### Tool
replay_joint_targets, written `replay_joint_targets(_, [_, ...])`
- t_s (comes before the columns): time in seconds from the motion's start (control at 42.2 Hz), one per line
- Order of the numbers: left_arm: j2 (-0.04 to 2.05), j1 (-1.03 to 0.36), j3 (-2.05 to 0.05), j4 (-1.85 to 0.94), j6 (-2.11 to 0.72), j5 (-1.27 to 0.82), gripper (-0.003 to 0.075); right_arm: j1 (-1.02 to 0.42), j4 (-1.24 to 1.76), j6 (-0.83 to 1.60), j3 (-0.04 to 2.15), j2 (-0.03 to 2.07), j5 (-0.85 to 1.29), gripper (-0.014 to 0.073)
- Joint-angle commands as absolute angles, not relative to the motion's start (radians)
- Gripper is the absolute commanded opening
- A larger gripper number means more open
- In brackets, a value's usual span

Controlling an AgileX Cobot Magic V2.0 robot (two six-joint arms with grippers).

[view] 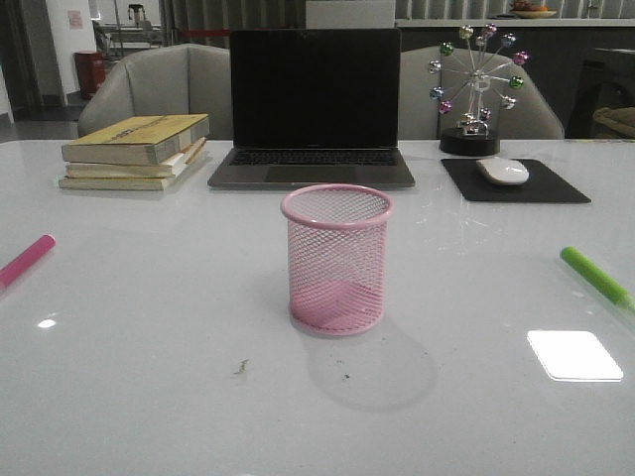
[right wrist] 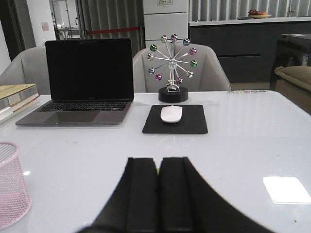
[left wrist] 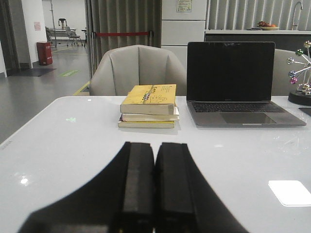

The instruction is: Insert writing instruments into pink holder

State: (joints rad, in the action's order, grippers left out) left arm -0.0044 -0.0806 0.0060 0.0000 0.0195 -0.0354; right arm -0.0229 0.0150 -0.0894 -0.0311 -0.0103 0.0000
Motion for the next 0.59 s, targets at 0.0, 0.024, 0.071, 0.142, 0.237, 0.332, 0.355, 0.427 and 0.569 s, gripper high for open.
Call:
replay_joint_targets(0.0, [-0.024,-0.09,0.008,-0.007,0.028,0.077,0.0099,-0.016,0.018,-0.084,-0.021,-0.031,-0.108,0.0057])
replay_joint_targets(0.024, [-0.024,-0.09,0.004,-0.007,0.028,0.089,0.0099,-0.016,0.018,-0.084,-0.017,-0.031,-0.108,0.0057])
replay_joint_targets(0.071, [-0.024,-0.09,-0.01,-0.007,0.028,0.104,0.0099,-0.018,0.018,-0.084,0.001,-0.03,-0.106,0.0057])
replay_joint_targets(0.142, [-0.024,-0.09,-0.053,-0.007,0.028,0.099,0.0099,-0.018,0.018,-0.084,0.045,-0.03,-0.095,0.0057])
replay_joint_targets(0.237, [-0.02,-0.09,-0.154,-0.007,0.028,0.059,0.0099,-0.018,0.018,-0.084,0.148,-0.03,-0.031,0.0057])
replay_joint_targets(0.332, [0.0,-0.09,-0.268,-0.007,0.028,-0.032,0.0099,-0.018,0.017,-0.08,0.257,-0.013,0.048,0.0057])
replay_joint_targets(0.355, [0.008,-0.09,-0.305,-0.007,0.028,-0.053,0.0099,-0.018,0.017,-0.08,0.292,-0.003,0.073,0.0057])
replay_joint_targets(0.427, [0.048,-0.09,-0.401,-0.007,0.028,-0.118,0.0099,-0.018,0.016,-0.08,0.382,0.036,0.136,0.0057])
replay_joint_targets(0.569, [0.174,-0.09,-0.589,-0.007,0.028,-0.251,0.0099,-0.018,-0.026,-0.079,0.544,0.149,0.251,0.0057])
